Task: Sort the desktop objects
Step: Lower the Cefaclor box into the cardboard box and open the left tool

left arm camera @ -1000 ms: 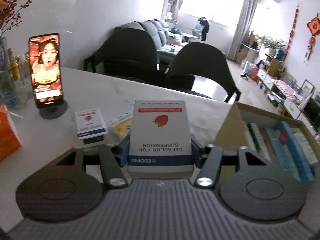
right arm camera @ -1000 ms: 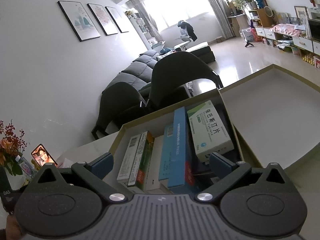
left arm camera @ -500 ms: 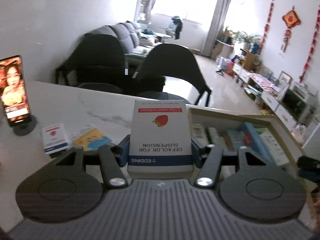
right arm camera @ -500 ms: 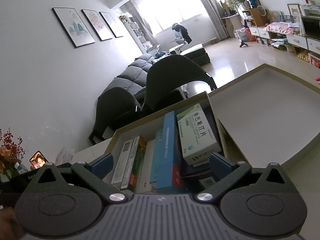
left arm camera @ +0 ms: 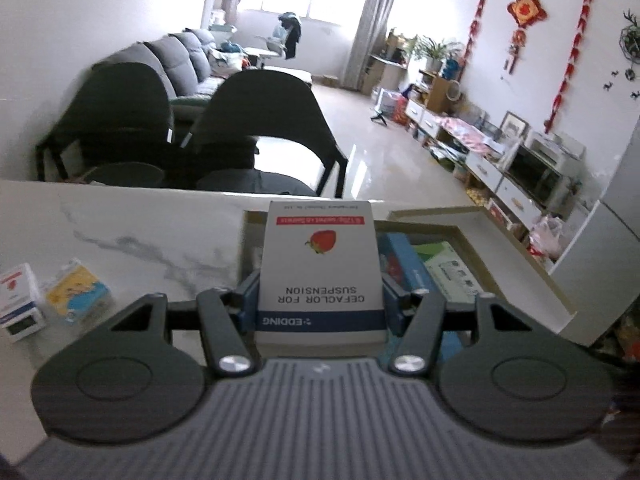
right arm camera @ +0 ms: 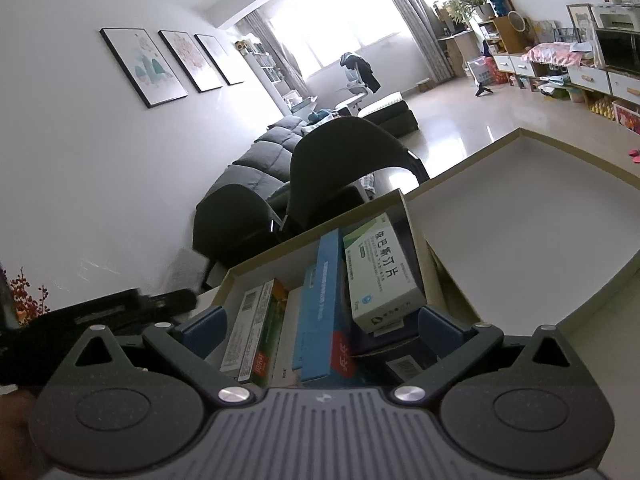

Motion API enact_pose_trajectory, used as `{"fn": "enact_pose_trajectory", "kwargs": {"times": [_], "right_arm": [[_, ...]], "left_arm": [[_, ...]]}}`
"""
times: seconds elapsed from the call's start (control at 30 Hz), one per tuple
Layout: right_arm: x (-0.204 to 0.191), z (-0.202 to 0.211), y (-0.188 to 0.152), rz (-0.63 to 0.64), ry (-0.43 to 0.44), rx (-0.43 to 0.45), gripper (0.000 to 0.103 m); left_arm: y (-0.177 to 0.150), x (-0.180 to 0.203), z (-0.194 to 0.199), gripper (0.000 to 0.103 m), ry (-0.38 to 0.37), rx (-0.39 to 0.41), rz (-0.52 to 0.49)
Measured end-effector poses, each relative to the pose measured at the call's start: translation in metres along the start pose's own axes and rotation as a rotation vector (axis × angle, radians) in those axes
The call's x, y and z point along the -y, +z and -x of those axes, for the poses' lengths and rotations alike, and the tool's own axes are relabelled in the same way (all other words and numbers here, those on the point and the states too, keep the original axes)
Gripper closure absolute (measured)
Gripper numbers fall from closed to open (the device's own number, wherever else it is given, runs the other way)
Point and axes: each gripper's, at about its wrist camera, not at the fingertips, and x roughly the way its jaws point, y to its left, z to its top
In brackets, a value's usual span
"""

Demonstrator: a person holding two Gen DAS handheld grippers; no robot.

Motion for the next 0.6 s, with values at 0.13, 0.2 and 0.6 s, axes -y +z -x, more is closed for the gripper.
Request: {"fn": "enact_pose_trajectory", "kwargs": {"times": [0.13,0.2,0.6], "right_arm": [[0.002,0.007,0.002,0.001,0.004,0.022,0.001],[0.004,0.011,0.003,-0.002,0.004,0.032,0.001],[0.022,0.020,0.008,-0.031,-0.004,0.059,0.001]], "left_arm": [[0.003,0.010,-0.016,0.046,-0.007,-0.040,-0.005],[0.004,0.016,-0.027,0.046,-0.010,-0.059,-0.007],[0.004,0.031,-0.064,0.046,0.062,-0.150,-0.007]]}}
